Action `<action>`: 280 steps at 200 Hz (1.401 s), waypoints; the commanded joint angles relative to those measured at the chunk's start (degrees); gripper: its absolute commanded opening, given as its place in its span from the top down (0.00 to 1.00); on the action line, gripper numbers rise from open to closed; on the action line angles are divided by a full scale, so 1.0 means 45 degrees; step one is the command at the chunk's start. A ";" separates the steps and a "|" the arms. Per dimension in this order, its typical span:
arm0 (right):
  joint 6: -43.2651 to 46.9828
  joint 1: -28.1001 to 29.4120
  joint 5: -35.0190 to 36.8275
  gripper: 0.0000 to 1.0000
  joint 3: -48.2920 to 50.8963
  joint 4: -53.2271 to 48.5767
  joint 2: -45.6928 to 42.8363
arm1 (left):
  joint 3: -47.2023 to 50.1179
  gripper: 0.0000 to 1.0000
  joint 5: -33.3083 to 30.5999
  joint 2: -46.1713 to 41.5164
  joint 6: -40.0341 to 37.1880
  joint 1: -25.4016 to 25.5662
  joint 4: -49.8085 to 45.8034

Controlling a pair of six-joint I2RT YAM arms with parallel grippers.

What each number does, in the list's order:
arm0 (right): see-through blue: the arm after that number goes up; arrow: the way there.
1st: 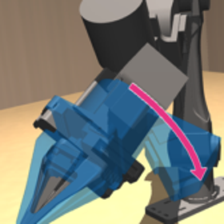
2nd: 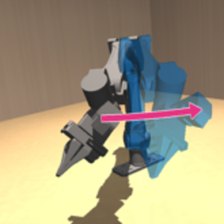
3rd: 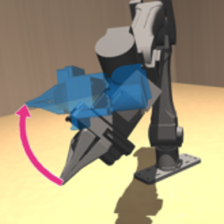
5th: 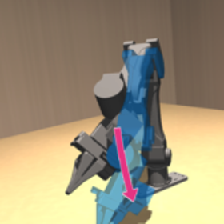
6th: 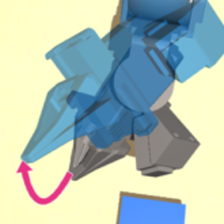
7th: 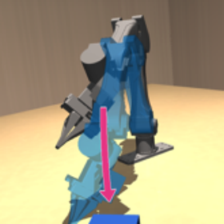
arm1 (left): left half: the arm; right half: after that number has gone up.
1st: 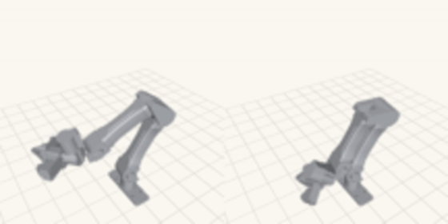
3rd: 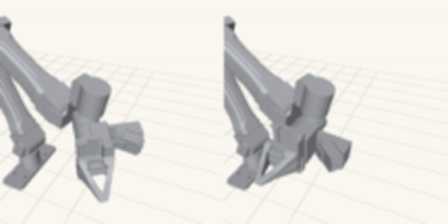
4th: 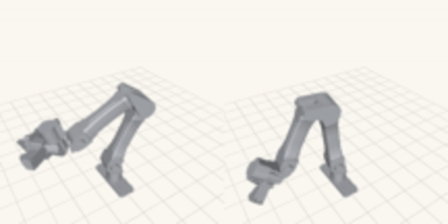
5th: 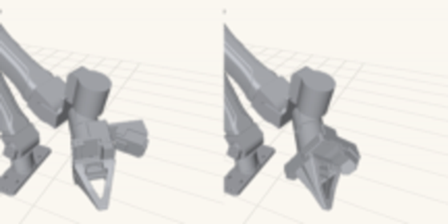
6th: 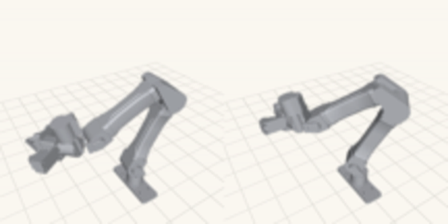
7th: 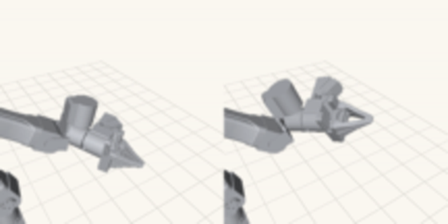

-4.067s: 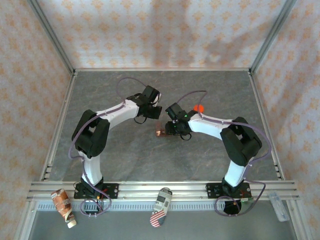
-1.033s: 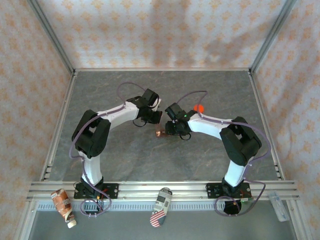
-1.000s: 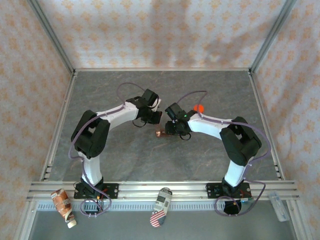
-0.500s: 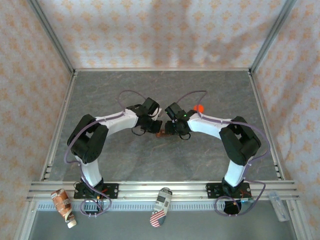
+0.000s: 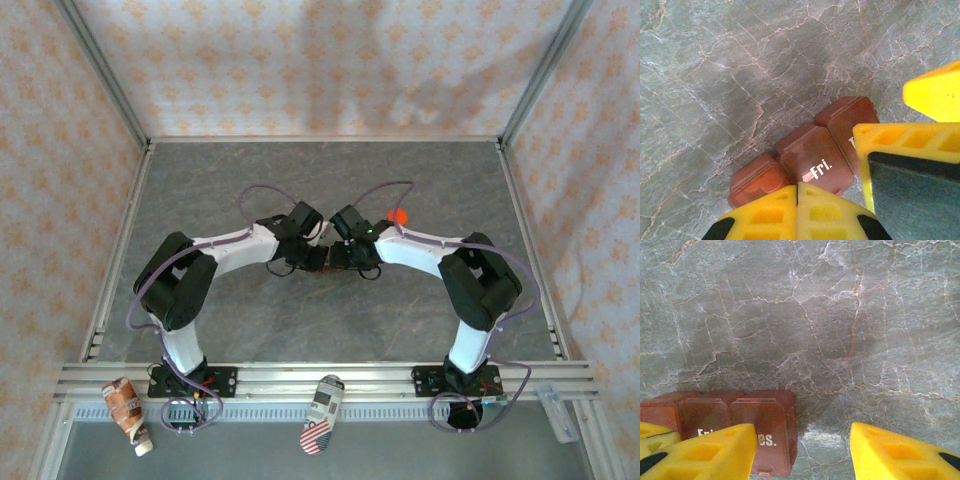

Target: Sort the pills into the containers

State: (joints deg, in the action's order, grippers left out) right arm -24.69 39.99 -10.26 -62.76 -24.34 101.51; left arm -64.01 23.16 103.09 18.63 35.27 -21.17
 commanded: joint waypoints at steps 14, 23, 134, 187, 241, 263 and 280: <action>-0.0155 0.0040 0.0679 0.47 -0.0057 -0.0275 0.0407 | 0.0430 1.00 -0.0683 -0.0386 0.0103 0.0134 -0.0100; -0.0140 0.0054 0.0713 0.47 -0.0057 -0.0275 0.0406 | 0.0521 1.00 -0.0766 -0.0408 0.0098 0.0122 -0.0128; -0.0140 0.0040 0.0742 0.47 -0.0096 -0.0334 0.0415 | 0.1418 1.00 -0.0869 -0.0812 0.0241 0.0167 0.0101; -0.0196 0.0040 0.0714 0.47 -0.0096 -0.0344 0.0429 | 0.1582 1.00 -0.1162 -0.0353 0.0292 0.0190 0.0431; -0.0168 0.0039 0.0681 0.47 -0.0162 -0.0394 0.0369 | 0.1293 1.00 -0.1273 -0.0573 0.0284 0.0190 0.0328; -0.0139 0.0040 0.0655 0.47 -0.0342 -0.0541 0.0276 | 0.1030 1.00 -0.1501 -0.1291 0.0331 0.0190 0.0233; -0.0075 0.0040 0.0663 0.47 -0.0585 -0.0727 0.0120 | 0.0803 0.97 -0.1878 -0.1970 0.0351 0.0190 0.0209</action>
State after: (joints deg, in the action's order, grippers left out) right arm -24.71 39.99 -10.09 -63.26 -24.84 101.54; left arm -58.76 19.16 98.83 19.64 35.94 -18.20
